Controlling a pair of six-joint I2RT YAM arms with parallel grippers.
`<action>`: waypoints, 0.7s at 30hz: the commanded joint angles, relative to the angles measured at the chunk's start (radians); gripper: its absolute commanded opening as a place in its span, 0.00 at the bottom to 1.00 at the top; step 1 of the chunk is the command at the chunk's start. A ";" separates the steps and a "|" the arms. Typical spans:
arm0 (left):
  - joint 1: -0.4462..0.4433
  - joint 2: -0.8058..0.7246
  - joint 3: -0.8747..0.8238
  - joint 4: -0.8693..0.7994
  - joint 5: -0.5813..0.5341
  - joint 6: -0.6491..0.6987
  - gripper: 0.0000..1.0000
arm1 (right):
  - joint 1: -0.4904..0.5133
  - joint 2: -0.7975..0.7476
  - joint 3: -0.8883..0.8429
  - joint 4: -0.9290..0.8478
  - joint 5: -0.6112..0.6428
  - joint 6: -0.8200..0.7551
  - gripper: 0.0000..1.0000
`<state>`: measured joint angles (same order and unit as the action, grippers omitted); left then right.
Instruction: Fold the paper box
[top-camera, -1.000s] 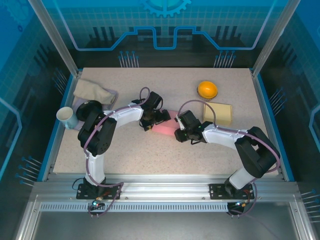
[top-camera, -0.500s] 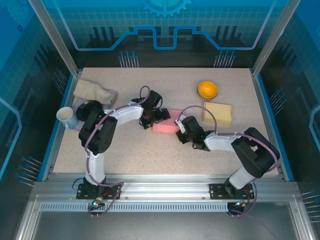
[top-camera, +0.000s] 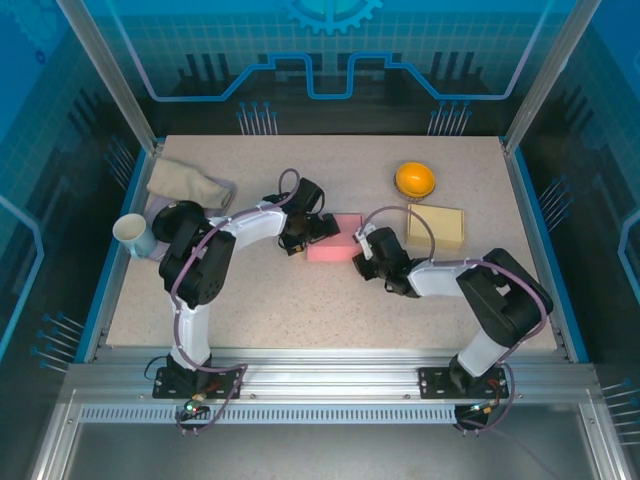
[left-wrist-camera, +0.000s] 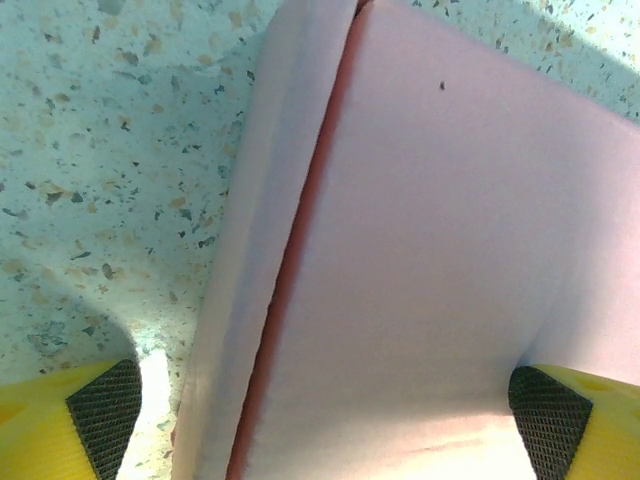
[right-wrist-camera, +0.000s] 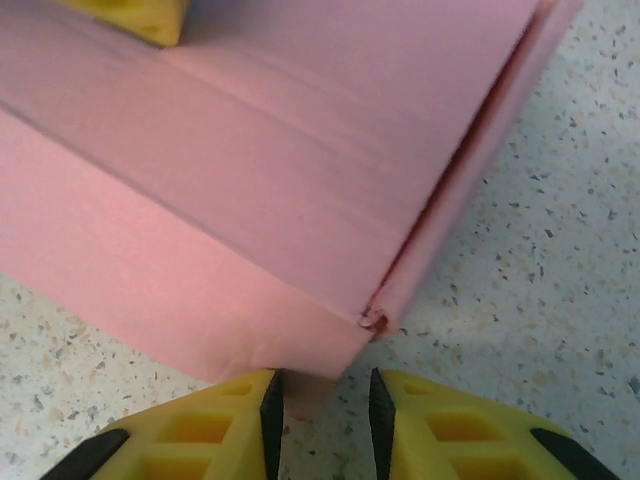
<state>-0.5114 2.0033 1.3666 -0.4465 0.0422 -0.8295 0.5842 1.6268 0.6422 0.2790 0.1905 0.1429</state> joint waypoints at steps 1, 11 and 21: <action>-0.009 0.092 -0.041 -0.167 -0.036 0.020 0.99 | -0.064 -0.059 0.086 -0.154 -0.161 0.132 0.34; -0.010 0.103 -0.029 -0.173 -0.042 -0.010 0.99 | -0.052 -0.127 0.170 -0.384 -0.233 0.190 0.36; -0.010 0.104 -0.028 -0.169 -0.032 -0.022 0.96 | -0.055 -0.039 0.176 -0.386 -0.216 0.158 0.35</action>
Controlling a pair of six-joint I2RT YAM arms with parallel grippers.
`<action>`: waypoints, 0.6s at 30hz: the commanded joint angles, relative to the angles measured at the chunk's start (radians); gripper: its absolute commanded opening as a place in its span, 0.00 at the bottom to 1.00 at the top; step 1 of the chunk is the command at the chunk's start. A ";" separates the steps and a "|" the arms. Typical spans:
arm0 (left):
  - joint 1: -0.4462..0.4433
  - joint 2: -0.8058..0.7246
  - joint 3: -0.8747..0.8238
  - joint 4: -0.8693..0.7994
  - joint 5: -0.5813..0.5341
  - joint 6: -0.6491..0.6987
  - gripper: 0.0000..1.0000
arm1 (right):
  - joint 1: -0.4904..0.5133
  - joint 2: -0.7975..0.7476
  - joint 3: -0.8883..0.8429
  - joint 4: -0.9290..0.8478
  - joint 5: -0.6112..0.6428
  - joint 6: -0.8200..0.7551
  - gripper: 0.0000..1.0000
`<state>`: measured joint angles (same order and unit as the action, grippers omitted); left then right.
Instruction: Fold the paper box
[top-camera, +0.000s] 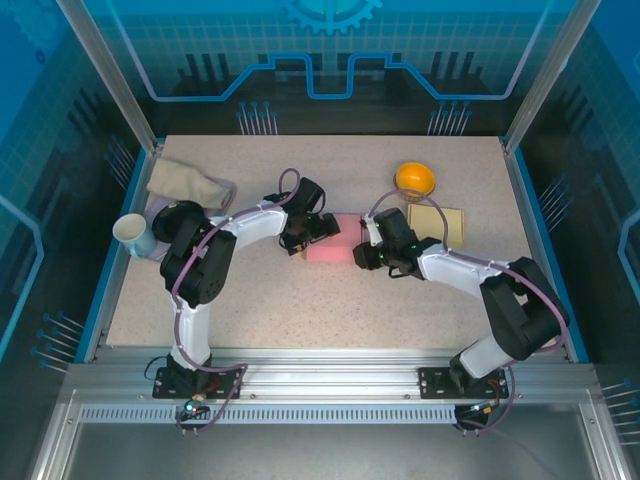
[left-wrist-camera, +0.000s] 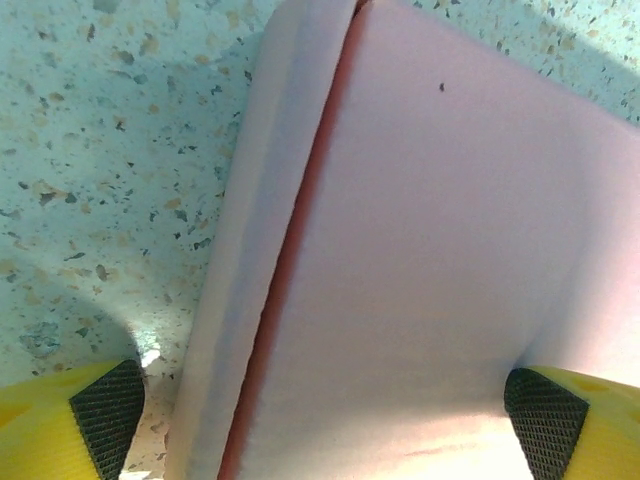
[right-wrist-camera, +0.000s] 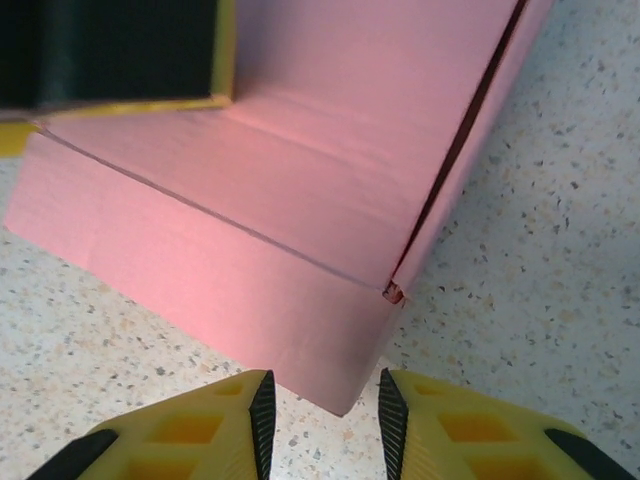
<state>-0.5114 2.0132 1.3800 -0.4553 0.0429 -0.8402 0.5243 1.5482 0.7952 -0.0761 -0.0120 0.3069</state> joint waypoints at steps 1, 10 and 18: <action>-0.009 0.093 -0.042 -0.158 -0.025 -0.018 0.96 | 0.003 0.050 0.022 -0.026 -0.019 -0.006 0.35; -0.020 0.064 -0.019 -0.181 0.008 -0.104 0.96 | -0.003 0.132 0.046 -0.026 -0.035 -0.003 0.35; -0.022 0.067 -0.027 -0.197 -0.015 -0.163 0.93 | -0.004 0.140 0.048 -0.019 -0.036 -0.012 0.35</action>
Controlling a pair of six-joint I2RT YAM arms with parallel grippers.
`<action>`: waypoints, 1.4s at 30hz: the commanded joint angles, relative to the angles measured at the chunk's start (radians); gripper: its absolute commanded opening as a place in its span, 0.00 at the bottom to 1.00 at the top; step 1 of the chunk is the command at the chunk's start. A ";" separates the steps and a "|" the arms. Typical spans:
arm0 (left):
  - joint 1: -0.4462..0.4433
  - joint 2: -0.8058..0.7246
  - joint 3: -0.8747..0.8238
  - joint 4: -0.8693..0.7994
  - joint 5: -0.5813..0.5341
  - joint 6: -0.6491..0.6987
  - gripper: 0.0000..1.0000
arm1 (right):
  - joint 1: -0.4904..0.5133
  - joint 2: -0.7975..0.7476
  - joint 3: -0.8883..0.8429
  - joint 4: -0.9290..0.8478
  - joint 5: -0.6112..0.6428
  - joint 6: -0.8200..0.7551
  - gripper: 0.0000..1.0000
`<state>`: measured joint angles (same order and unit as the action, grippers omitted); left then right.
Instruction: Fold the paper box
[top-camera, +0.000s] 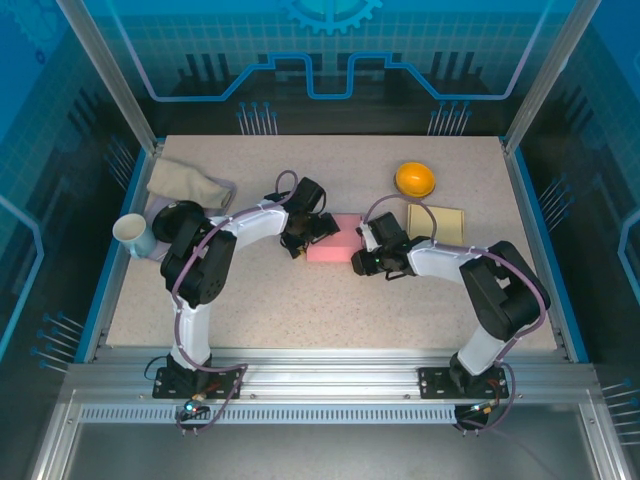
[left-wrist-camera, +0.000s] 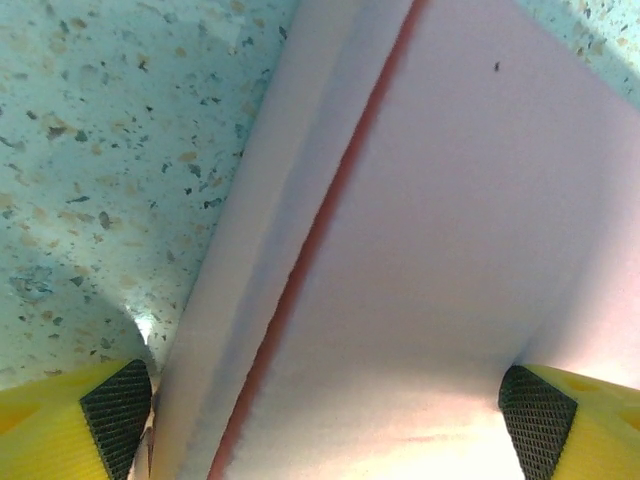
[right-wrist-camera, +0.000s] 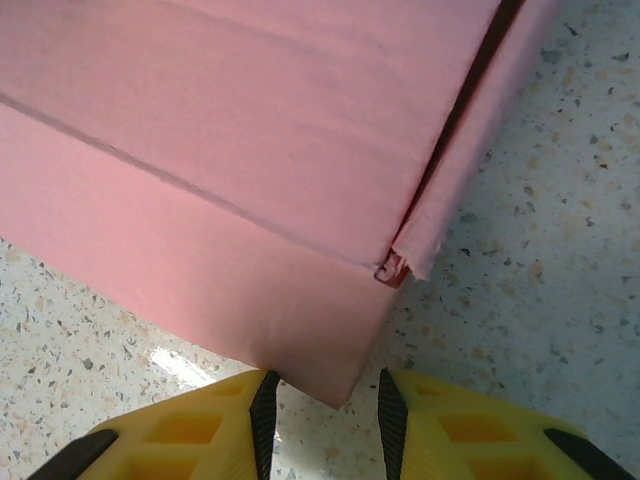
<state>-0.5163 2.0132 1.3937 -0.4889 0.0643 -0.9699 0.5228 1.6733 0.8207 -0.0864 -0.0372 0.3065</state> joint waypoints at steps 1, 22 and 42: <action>-0.017 0.067 -0.045 -0.155 -0.030 -0.038 0.92 | -0.003 0.016 0.022 -0.010 -0.008 -0.015 0.35; -0.024 0.029 -0.032 -0.209 -0.016 -0.092 0.97 | -0.030 0.019 0.053 -0.070 0.000 -0.037 0.36; -0.045 -0.017 -0.013 -0.227 -0.012 -0.104 0.99 | -0.039 -0.041 0.148 -0.200 -0.048 -0.023 0.44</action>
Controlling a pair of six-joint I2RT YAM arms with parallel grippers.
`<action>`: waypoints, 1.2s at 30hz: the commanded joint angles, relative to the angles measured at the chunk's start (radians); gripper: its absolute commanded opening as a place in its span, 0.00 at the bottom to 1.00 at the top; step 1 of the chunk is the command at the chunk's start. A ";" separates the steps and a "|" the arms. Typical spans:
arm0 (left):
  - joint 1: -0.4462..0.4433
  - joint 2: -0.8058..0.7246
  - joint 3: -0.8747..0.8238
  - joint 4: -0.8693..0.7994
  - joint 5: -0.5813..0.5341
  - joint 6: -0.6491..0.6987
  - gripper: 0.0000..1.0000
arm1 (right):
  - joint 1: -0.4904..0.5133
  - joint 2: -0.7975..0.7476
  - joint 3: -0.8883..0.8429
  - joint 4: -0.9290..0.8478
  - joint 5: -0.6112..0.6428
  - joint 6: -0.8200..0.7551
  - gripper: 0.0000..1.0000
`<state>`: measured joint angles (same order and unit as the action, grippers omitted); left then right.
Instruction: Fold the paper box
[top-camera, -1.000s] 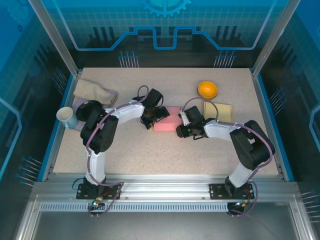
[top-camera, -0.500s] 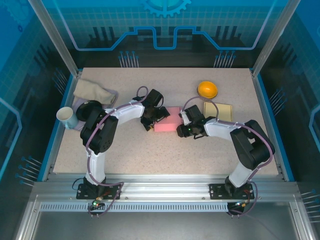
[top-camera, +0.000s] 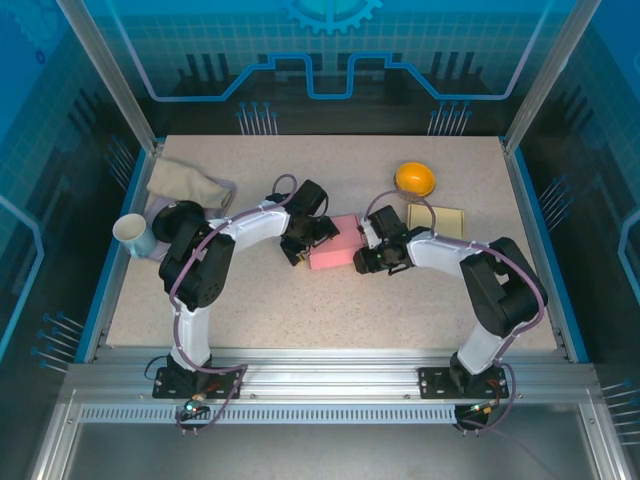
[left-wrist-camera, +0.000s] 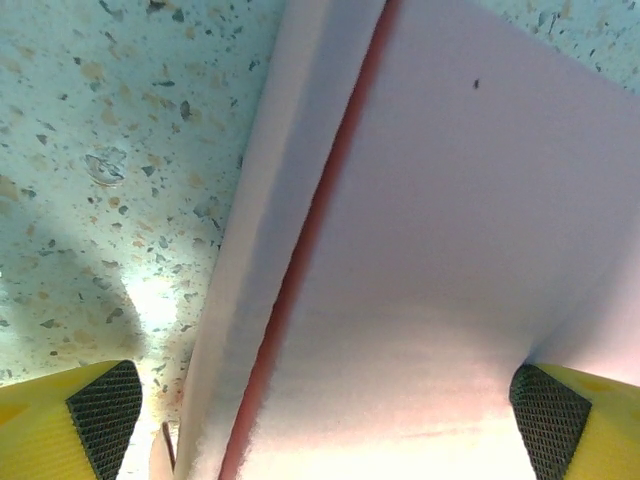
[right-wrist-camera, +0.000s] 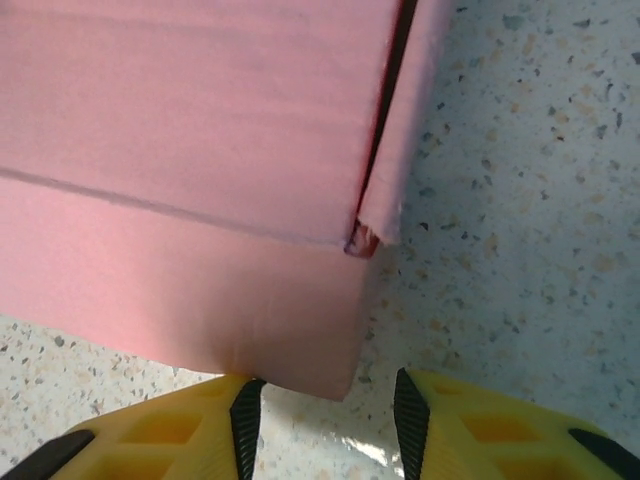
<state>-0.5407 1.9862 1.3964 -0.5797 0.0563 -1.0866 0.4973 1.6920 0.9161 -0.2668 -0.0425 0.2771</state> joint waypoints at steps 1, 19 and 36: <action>-0.020 0.017 -0.017 -0.136 -0.004 0.014 0.99 | -0.018 -0.074 0.052 -0.022 -0.055 0.008 0.46; -0.010 0.048 -0.005 -0.142 -0.017 0.023 0.99 | -0.128 -0.064 0.019 0.045 -0.215 0.030 0.48; 0.015 0.084 0.024 -0.145 -0.069 0.116 0.99 | -0.163 0.019 0.174 -0.086 -0.192 -0.091 0.53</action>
<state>-0.5327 2.0064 1.4330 -0.6163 0.0257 -1.0023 0.3595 1.6424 1.0679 -0.3618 -0.2150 0.2157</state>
